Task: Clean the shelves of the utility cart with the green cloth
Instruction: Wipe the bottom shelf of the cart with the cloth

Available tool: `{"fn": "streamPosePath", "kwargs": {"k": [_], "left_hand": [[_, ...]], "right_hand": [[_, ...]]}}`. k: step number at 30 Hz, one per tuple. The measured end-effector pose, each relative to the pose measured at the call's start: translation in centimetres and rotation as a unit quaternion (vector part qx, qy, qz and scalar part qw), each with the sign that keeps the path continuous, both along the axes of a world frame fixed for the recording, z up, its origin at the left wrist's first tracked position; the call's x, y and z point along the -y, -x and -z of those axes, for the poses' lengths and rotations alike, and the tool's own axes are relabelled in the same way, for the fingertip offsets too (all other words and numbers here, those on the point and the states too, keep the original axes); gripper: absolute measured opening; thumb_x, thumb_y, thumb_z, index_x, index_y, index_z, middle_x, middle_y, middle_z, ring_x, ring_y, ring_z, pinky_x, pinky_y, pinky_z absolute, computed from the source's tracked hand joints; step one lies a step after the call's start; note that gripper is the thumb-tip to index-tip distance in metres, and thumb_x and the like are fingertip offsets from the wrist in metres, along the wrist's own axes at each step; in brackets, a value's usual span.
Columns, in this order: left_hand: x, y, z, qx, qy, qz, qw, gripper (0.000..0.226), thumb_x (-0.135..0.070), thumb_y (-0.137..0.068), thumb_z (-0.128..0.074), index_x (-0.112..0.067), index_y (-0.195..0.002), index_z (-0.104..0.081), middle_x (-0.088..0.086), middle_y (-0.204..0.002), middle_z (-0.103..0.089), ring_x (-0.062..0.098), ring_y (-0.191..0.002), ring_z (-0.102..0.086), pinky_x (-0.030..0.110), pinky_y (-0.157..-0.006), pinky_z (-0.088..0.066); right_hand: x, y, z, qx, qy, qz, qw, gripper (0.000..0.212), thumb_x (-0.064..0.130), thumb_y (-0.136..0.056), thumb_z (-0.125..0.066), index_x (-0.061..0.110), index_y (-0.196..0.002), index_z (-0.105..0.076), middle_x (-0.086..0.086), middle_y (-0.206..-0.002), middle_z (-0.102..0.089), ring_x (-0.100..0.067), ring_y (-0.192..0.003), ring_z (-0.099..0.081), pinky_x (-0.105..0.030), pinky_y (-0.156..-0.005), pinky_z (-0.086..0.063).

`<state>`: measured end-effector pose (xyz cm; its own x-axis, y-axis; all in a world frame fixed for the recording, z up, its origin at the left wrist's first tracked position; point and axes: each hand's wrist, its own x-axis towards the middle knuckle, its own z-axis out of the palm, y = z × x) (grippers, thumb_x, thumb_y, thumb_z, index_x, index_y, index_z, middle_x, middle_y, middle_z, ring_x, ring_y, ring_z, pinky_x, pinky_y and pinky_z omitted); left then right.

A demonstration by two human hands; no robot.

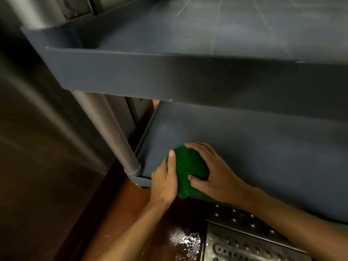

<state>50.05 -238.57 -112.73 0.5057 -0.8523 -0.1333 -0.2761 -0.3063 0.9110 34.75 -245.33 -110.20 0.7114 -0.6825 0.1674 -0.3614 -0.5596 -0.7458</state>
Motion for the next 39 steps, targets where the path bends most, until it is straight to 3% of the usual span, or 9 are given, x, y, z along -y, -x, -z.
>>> {"fn": "streamPosePath", "kwargs": {"k": [2,5,9,13,18,22,27,34,39], "left_hand": [[0.0,-2.7,1.7,0.164,0.003,0.034,0.986,0.06,-0.067,-0.095,-0.029,-0.025,-0.081,-0.069,0.002,-0.104,-0.068,0.022,-0.104,-0.065,0.031,-0.09,-0.047],[-0.4,-4.9,3.8,0.246,-0.007,0.053,0.968,0.065,-0.06,-0.092,-0.034,-0.013,-0.092,-0.078,0.006,-0.138,-0.054,0.02,-0.129,-0.05,0.033,-0.111,-0.038],[-1.7,-4.8,5.0,0.271,0.043,0.073,0.959,0.061,-0.052,-0.102,-0.026,-0.011,-0.131,-0.06,0.005,-0.15,-0.042,0.015,-0.14,-0.038,0.025,-0.117,-0.028],[-2.1,-5.1,5.6,0.276,0.079,0.072,0.955,0.056,-0.04,-0.104,-0.028,-0.009,-0.149,-0.038,0.005,-0.157,-0.034,0.01,-0.146,-0.029,0.017,-0.119,-0.02],[-1.8,-4.1,5.9,0.286,0.086,0.055,0.953,0.062,-0.044,-0.104,-0.029,-0.01,-0.155,-0.028,0.001,-0.166,-0.016,0.01,-0.152,-0.017,0.026,-0.121,-0.022],[-1.7,-3.8,5.6,0.251,0.109,0.033,0.961,0.067,-0.05,-0.102,-0.029,-0.015,-0.157,-0.017,-0.002,-0.168,-0.007,0.01,-0.154,-0.009,0.015,-0.12,-0.011],[-2.0,-3.9,5.9,0.254,0.114,0.054,0.959,0.071,-0.054,-0.101,-0.031,-0.015,-0.158,-0.017,-0.003,-0.168,-0.004,0.012,-0.154,-0.007,0.034,-0.121,-0.02],[-1.6,-3.7,6.1,0.282,0.078,0.057,0.955,0.079,-0.063,-0.099,-0.026,-0.013,-0.159,-0.014,0.001,-0.168,0.002,0.014,-0.155,0.0,0.039,-0.123,-0.019],[-1.4,-3.4,6.2,0.339,0.058,0.053,0.937,0.077,-0.061,-0.1,-0.029,-0.011,-0.158,-0.017,0.012,-0.167,0.001,0.024,-0.155,-0.001,0.047,-0.122,-0.023]], "right_hand": [[1.5,-1.0,0.3,-0.053,0.013,-0.051,0.997,0.082,0.019,-0.08,-0.067,0.028,-0.15,-0.027,0.01,-0.147,-0.03,-0.004,-0.128,-0.041,-0.022,-0.102,-0.043],[2.8,-2.2,1.1,-0.053,0.046,-0.076,0.995,0.082,0.014,-0.08,-0.061,0.031,-0.152,-0.024,0.011,-0.156,-0.027,-0.006,-0.139,-0.033,-0.031,-0.11,-0.039],[2.1,-3.4,2.8,-0.104,0.18,-0.063,0.976,0.065,0.043,-0.088,-0.057,0.031,-0.148,-0.036,0.004,-0.163,-0.017,-0.022,-0.146,-0.023,-0.049,-0.116,-0.028],[0.0,-4.0,4.7,-0.215,0.194,-0.107,0.951,0.081,0.052,-0.081,-0.048,0.028,-0.155,-0.022,-0.001,-0.165,0.005,-0.035,-0.144,-0.021,-0.054,-0.115,-0.024],[1.4,-4.5,4.6,-0.177,0.191,-0.155,0.953,0.063,0.042,-0.083,-0.056,0.026,-0.143,-0.043,0.006,-0.16,-0.019,-0.03,-0.137,-0.03,-0.052,-0.109,-0.034],[2.3,-5.7,5.2,-0.163,0.204,-0.208,0.943,0.045,0.034,-0.086,-0.055,0.024,-0.131,-0.057,0.006,-0.152,-0.036,-0.028,-0.131,-0.036,-0.049,-0.104,-0.038],[3.4,-7.2,5.6,-0.166,0.242,-0.244,0.924,0.036,0.033,-0.095,-0.05,0.028,-0.13,-0.059,0.006,-0.148,-0.039,-0.026,-0.127,-0.04,-0.045,-0.101,-0.039],[5.7,-9.4,6.0,-0.17,0.321,-0.226,0.904,0.018,0.029,-0.085,-0.058,0.027,-0.099,-0.069,-0.003,-0.141,-0.049,-0.032,-0.117,-0.046,-0.046,-0.086,-0.047],[9.1,-10.8,7.0,-0.186,0.333,-0.126,0.916,0.04,0.026,-0.085,-0.058,0.031,-0.125,-0.062,0.0,-0.15,-0.041,-0.037,-0.114,-0.047,-0.05,-0.083,-0.05]]}}
